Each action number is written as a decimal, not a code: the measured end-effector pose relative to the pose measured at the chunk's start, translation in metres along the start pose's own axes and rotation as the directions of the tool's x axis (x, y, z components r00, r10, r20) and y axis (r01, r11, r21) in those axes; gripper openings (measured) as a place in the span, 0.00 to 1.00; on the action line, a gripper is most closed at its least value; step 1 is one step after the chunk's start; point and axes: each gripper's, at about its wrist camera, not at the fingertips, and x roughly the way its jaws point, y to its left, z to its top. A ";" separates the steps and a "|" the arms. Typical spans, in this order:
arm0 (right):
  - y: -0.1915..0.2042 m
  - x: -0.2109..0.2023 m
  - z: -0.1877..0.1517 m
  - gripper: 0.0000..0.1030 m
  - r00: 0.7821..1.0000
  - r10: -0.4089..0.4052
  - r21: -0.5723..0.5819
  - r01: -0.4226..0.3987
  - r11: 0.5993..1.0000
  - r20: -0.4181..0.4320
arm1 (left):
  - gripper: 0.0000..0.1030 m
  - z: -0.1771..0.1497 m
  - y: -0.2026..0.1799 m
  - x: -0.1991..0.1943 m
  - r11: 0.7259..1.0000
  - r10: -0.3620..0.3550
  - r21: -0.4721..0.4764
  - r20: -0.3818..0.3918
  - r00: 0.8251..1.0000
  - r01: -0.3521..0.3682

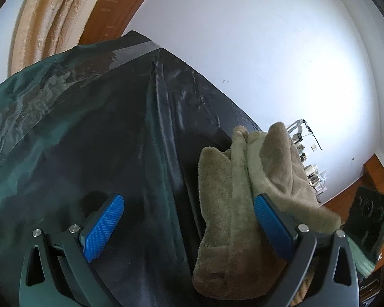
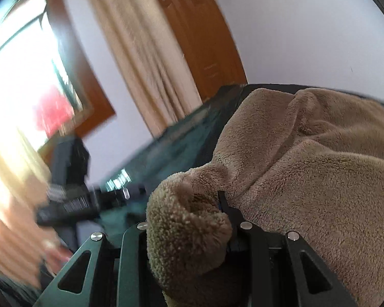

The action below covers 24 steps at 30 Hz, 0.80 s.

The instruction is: Fold clothes

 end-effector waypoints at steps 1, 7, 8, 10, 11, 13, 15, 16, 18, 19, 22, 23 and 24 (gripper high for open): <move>0.005 0.004 -0.002 0.32 1.000 -0.017 -0.032 0.016 0.999 -0.007 | 0.99 0.000 0.001 0.000 1.000 0.001 -0.006 -0.001 1.000 -0.001; 0.028 0.017 -0.011 0.32 0.996 -0.086 -0.175 0.079 0.981 -0.031 | 0.99 0.000 0.005 -0.002 1.000 0.009 -0.025 -0.001 1.000 -0.009; 0.029 0.016 -0.012 0.32 0.996 -0.083 -0.177 0.076 0.981 -0.031 | 0.99 0.000 0.006 -0.003 1.000 0.009 -0.029 0.000 1.000 -0.009; 0.030 0.015 -0.013 0.33 0.996 -0.077 -0.183 0.070 0.981 -0.031 | 0.99 0.000 0.007 -0.005 0.999 0.011 -0.035 0.003 1.000 -0.011; 0.031 0.015 -0.013 0.33 0.996 -0.078 -0.189 0.070 0.979 -0.032 | 0.99 0.000 0.007 -0.006 0.999 0.013 -0.038 0.005 1.000 -0.012; 0.035 0.019 -0.018 0.35 0.995 -0.091 -0.223 0.080 0.972 -0.041 | 0.99 0.001 0.008 -0.009 0.999 0.015 -0.044 0.008 1.000 -0.015; 0.046 0.026 -0.022 0.48 0.991 -0.119 -0.296 0.097 0.950 -0.057 | 0.99 0.001 0.009 -0.011 0.999 0.017 -0.050 0.010 1.000 -0.017; 0.053 0.028 -0.026 0.66 0.991 -0.123 -0.333 0.096 0.938 -0.061 | 0.99 0.001 0.009 -0.012 0.998 0.018 -0.053 0.012 1.000 -0.018; 0.068 0.032 -0.034 0.86 0.989 -0.130 -0.406 0.091 0.909 -0.069 | 0.99 0.001 0.010 -0.015 0.998 0.022 -0.056 0.015 1.000 -0.021; 0.072 0.031 -0.037 0.86 0.989 -0.128 -0.424 0.088 0.901 -0.068 | 0.99 0.001 0.009 -0.018 0.998 0.026 -0.052 0.019 0.999 -0.025; 0.071 0.020 -0.041 0.86 0.995 -0.082 -0.415 0.048 0.909 -0.064 | 0.99 0.003 0.008 -0.026 0.998 0.041 -0.049 0.029 0.999 -0.040; 0.063 0.013 -0.039 0.86 0.997 -0.026 -0.367 -0.001 0.930 -0.069 | 0.99 0.004 0.008 -0.027 0.998 0.044 -0.052 0.030 0.999 -0.042; 0.055 0.004 -0.035 0.86 0.996 0.048 -0.305 -0.067 0.950 -0.070 | 0.99 0.004 0.008 -0.029 0.998 0.045 -0.054 0.030 0.999 -0.044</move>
